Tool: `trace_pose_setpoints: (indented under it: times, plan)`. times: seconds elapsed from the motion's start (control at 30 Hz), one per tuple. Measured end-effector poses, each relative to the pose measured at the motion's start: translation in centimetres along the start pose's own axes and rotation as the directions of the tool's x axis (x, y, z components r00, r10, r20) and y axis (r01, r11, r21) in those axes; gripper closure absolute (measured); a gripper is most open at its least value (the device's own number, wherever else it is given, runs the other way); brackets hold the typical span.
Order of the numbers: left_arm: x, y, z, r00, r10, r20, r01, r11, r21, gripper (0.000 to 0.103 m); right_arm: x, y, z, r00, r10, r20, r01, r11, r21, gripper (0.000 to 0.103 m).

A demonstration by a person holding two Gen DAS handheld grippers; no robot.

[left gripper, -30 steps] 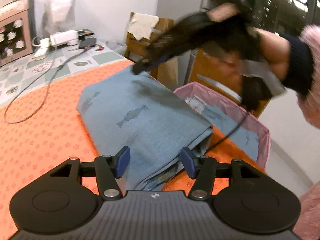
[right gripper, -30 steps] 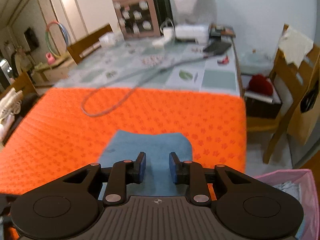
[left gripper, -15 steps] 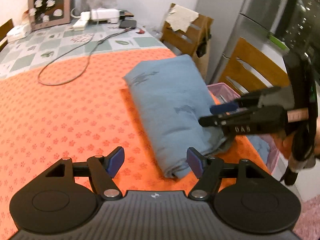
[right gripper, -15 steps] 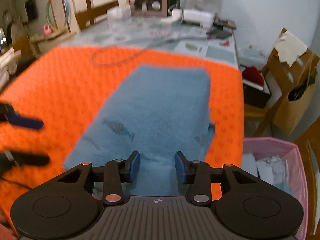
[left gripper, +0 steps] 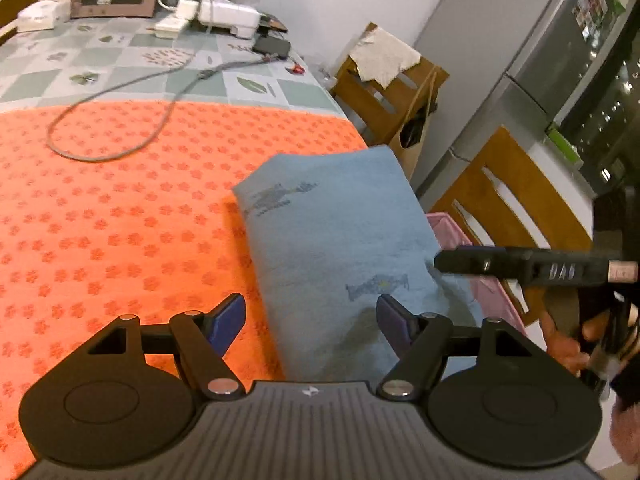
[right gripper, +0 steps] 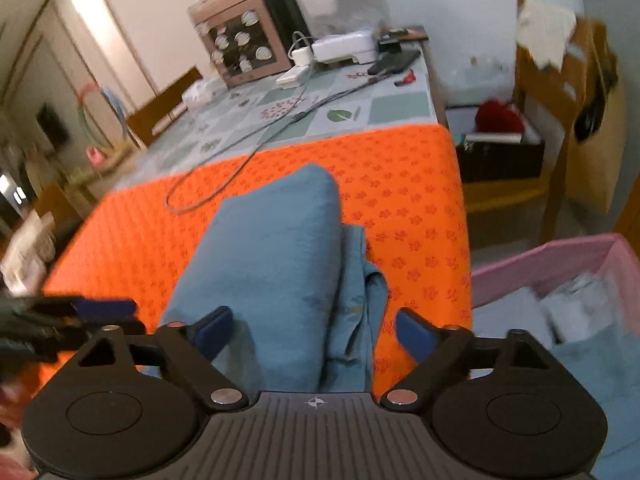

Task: Fold clothes
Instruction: 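Grasp the folded blue-grey shirt edge with the right gripper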

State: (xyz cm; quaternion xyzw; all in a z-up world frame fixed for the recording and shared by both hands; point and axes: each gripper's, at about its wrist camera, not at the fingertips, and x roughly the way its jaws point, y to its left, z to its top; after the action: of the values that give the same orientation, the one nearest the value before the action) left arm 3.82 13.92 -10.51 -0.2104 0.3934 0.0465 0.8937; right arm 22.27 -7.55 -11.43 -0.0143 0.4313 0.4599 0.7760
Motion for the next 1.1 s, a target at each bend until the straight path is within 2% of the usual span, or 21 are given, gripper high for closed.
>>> trace_pose_setpoints:
  times: [0.1, 0.4, 0.67, 0.83, 1.03, 1.1]
  plan:
    - [0.9, 0.3, -0.2, 1.0, -0.025, -0.014, 0.025, 0.999, -0.028, 0.026, 1.1, -1.9, 0.7, 0.998, 0.068, 0.006, -0.069, 0.996, 0.052, 0.004]
    - [2.0, 0.8, -0.2, 0.997, -0.056, -0.051, 0.053, 0.997, -0.062, 0.026, 4.9, -4.2, 2.2, 0.977, 0.211, -0.037, -0.208, 0.976, 0.066, 0.003]
    - [2.2, -0.1, -0.7, 0.995, -0.077, -0.068, 0.077, 0.997, -0.011, 0.024, 5.5, -4.7, 2.1, 0.956, 0.288, -0.056, -0.282, 0.954, 0.101, 0.004]
    - [2.6, 0.1, -0.6, 0.994, -0.079, -0.074, 0.078, 0.997, -0.018, 0.022, 6.2, -4.6, 2.7, 0.954, 0.295, -0.061, -0.289, 0.953, 0.089, 0.004]
    - [3.0, 0.1, -0.5, 0.994, -0.077, -0.073, 0.078, 0.997, 0.016, 0.019, 6.4, -5.1, 2.5, 0.92, 0.374, -0.115, -0.357, 0.923, 0.143, 0.011]
    - [3.4, 0.3, -0.6, 0.994, -0.081, -0.077, 0.083, 0.996, 0.017, 0.017, 6.1, -5.1, 2.0, 0.922, 0.366, -0.126, -0.353, 0.928, 0.116, 0.012]
